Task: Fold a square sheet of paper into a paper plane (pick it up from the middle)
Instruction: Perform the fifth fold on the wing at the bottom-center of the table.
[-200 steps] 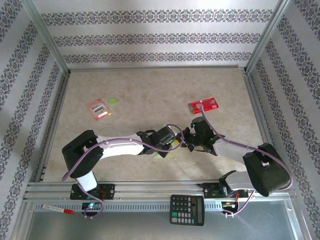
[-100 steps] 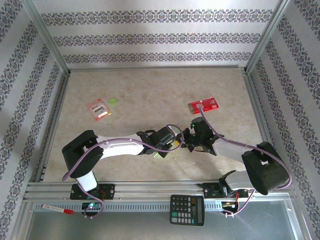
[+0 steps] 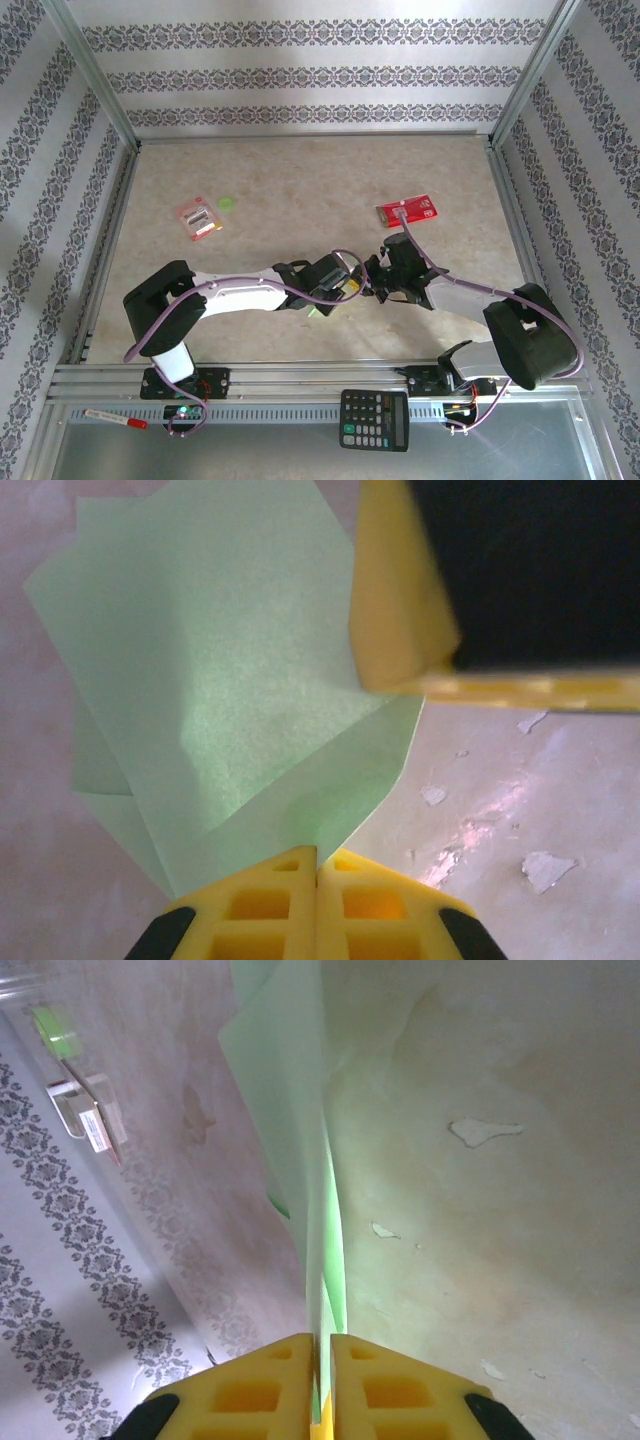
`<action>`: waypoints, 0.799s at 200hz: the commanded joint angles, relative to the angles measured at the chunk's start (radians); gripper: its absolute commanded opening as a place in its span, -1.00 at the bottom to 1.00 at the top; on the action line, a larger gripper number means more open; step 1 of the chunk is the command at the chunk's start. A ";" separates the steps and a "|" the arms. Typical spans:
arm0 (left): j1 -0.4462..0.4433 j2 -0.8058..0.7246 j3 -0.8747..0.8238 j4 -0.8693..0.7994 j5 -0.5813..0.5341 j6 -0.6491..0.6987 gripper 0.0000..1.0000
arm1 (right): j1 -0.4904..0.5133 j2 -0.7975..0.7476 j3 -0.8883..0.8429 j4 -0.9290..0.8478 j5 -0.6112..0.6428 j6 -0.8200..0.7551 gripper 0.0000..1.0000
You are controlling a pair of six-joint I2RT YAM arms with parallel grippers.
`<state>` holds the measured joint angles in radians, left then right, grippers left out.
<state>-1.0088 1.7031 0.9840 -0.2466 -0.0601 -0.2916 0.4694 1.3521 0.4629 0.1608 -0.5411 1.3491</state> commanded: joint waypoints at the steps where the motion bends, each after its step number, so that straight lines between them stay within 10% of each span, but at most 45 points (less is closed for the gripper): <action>1: 0.000 -0.057 -0.049 0.026 0.022 -0.021 -1.00 | -0.035 -0.047 0.025 -0.059 -0.014 -0.047 -0.64; 89: 0.040 -0.173 -0.206 0.322 0.319 -0.139 -1.00 | -0.119 -0.159 0.127 -0.373 0.044 -0.380 -0.44; 160: 0.071 -0.158 -0.270 0.424 0.353 -0.207 -1.00 | -0.077 -0.152 0.211 -0.496 0.096 -0.593 -0.37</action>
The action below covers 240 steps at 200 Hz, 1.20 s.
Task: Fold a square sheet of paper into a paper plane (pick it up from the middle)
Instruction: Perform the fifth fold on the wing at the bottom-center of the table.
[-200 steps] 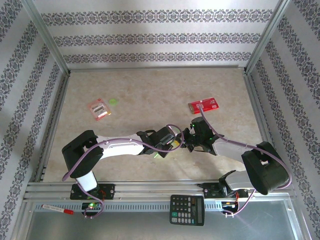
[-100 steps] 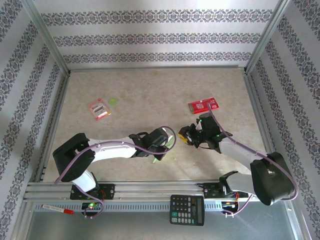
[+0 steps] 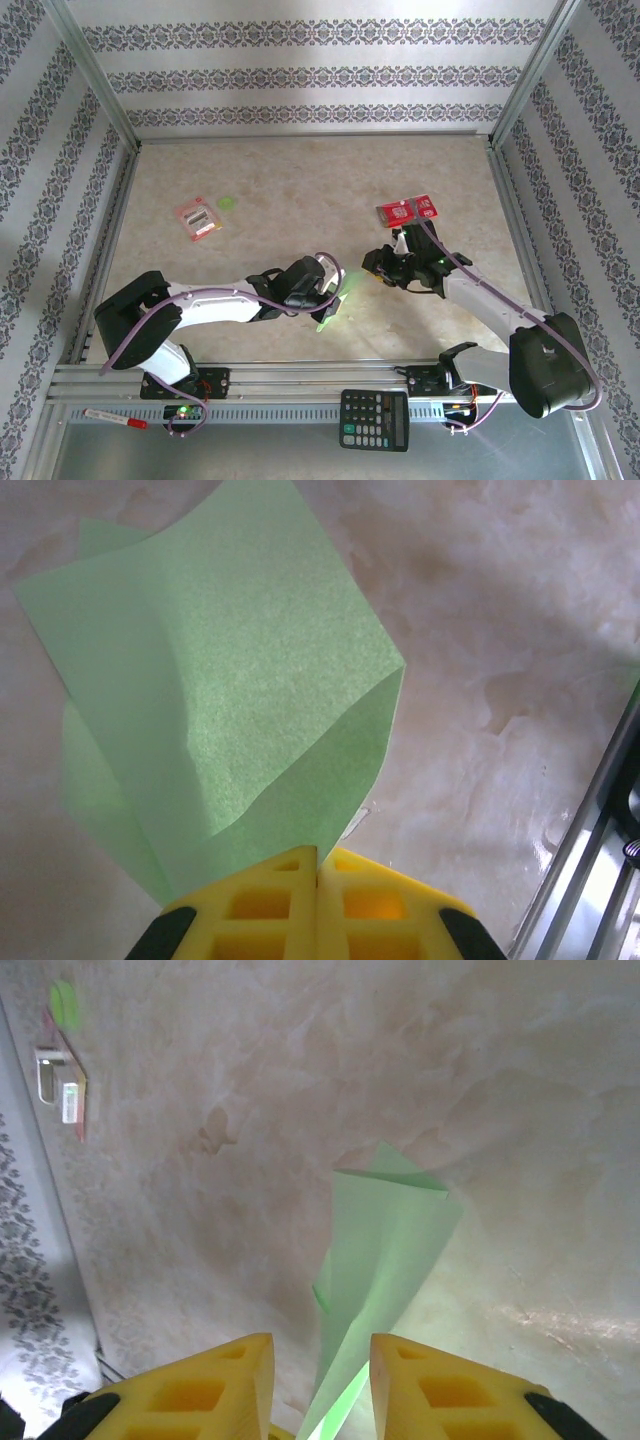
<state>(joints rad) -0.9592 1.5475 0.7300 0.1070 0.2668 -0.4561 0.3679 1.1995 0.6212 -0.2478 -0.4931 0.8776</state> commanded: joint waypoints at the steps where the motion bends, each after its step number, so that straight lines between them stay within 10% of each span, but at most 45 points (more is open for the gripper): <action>1: 0.022 -0.001 -0.015 0.069 0.026 -0.043 -1.00 | 0.025 0.000 0.054 -0.090 0.051 -0.124 -0.36; 163: 0.030 0.043 0.026 0.012 -0.005 0.008 -1.00 | 0.171 0.102 -0.041 0.090 0.052 0.210 -0.21; 240: 0.028 0.045 0.047 -0.054 -0.023 0.077 -1.00 | 0.164 0.158 -0.011 0.098 0.074 0.223 -0.87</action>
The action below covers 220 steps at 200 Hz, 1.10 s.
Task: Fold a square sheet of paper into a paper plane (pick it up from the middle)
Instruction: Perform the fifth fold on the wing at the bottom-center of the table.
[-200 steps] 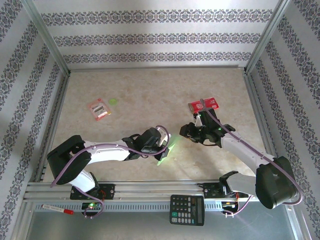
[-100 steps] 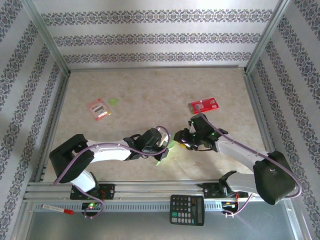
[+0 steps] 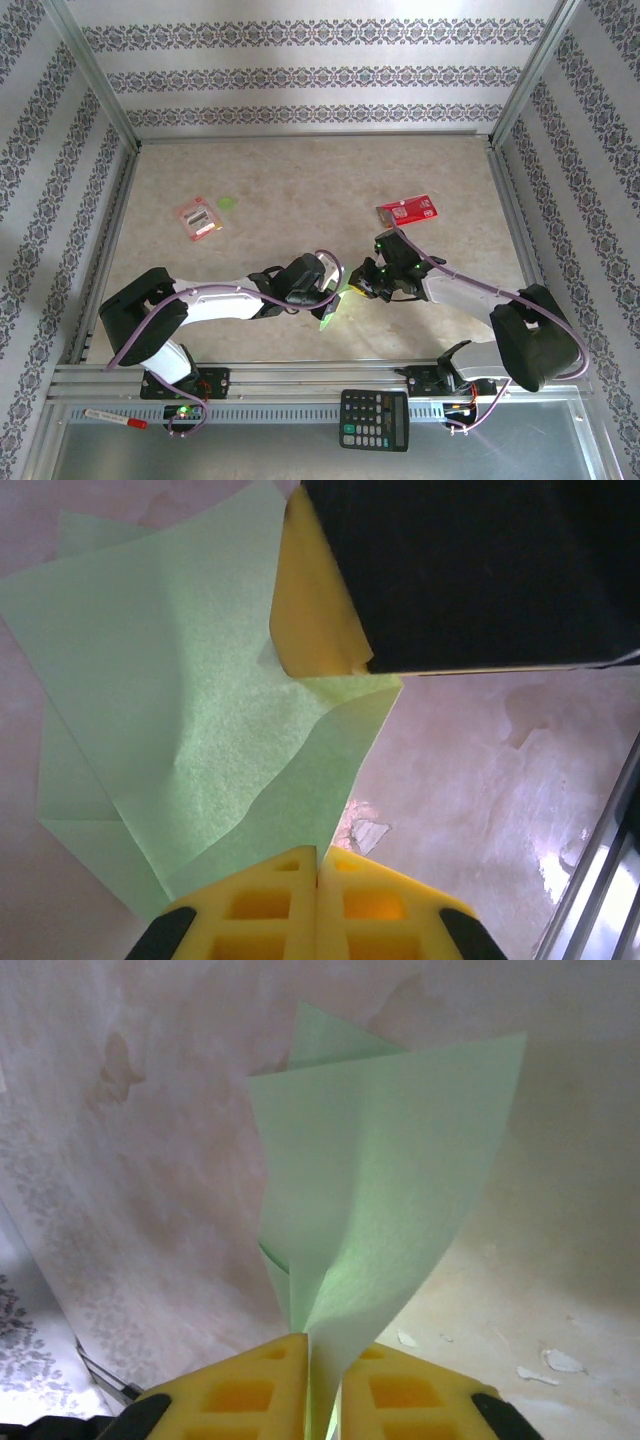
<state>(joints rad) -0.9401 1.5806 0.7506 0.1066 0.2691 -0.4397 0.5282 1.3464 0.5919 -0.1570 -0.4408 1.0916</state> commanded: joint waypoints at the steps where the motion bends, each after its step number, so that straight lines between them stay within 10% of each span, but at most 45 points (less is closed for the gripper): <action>1: 0.008 0.012 0.027 -0.054 -0.026 0.062 -1.00 | 0.004 0.011 0.019 0.009 0.022 0.009 -0.88; 97: -0.051 0.013 0.063 -0.188 -0.170 0.205 -0.45 | -0.001 0.030 0.039 0.011 -0.010 0.024 -1.00; 220: -0.083 0.069 0.119 -0.236 -0.244 0.250 -0.22 | 0.006 0.031 0.034 0.018 -0.016 0.045 -1.00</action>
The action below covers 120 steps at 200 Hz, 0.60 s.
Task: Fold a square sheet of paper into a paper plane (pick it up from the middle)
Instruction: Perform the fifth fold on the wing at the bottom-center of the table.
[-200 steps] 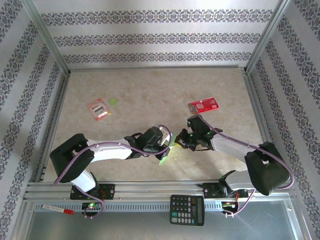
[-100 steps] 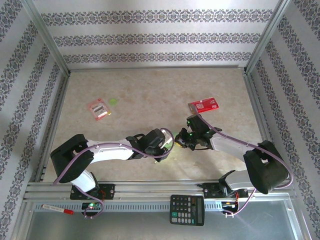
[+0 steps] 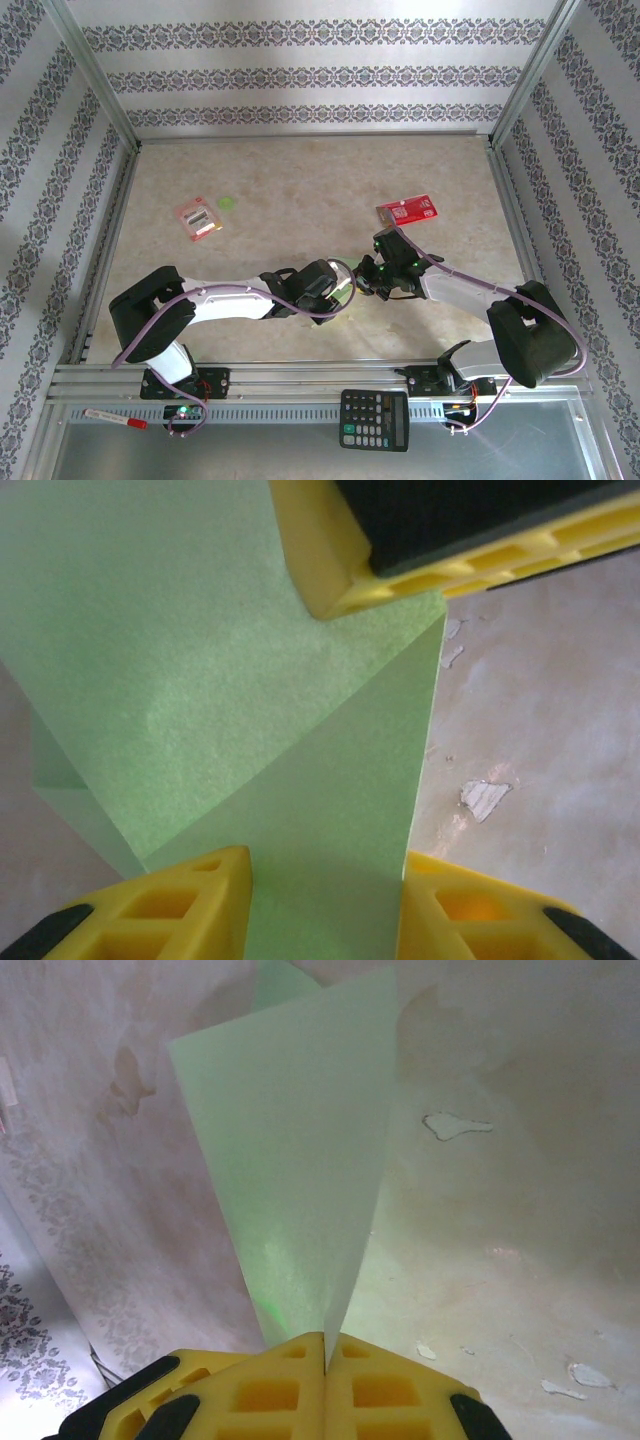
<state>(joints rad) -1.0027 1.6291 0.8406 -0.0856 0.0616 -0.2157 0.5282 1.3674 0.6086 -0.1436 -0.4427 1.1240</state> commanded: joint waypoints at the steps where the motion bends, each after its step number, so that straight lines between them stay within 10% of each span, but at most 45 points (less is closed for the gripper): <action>1: -0.020 0.021 0.029 -0.044 -0.037 0.027 -0.22 | 0.006 0.010 0.016 0.005 -0.014 0.013 -1.00; 120: -0.026 0.030 0.045 -0.049 -0.029 0.021 -0.42 | 0.009 0.021 0.010 0.018 -0.017 0.033 -1.00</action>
<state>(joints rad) -1.0092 1.6459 0.8516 -0.1062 0.0254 -0.2089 0.5282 1.3785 0.6090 -0.1364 -0.4534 1.1484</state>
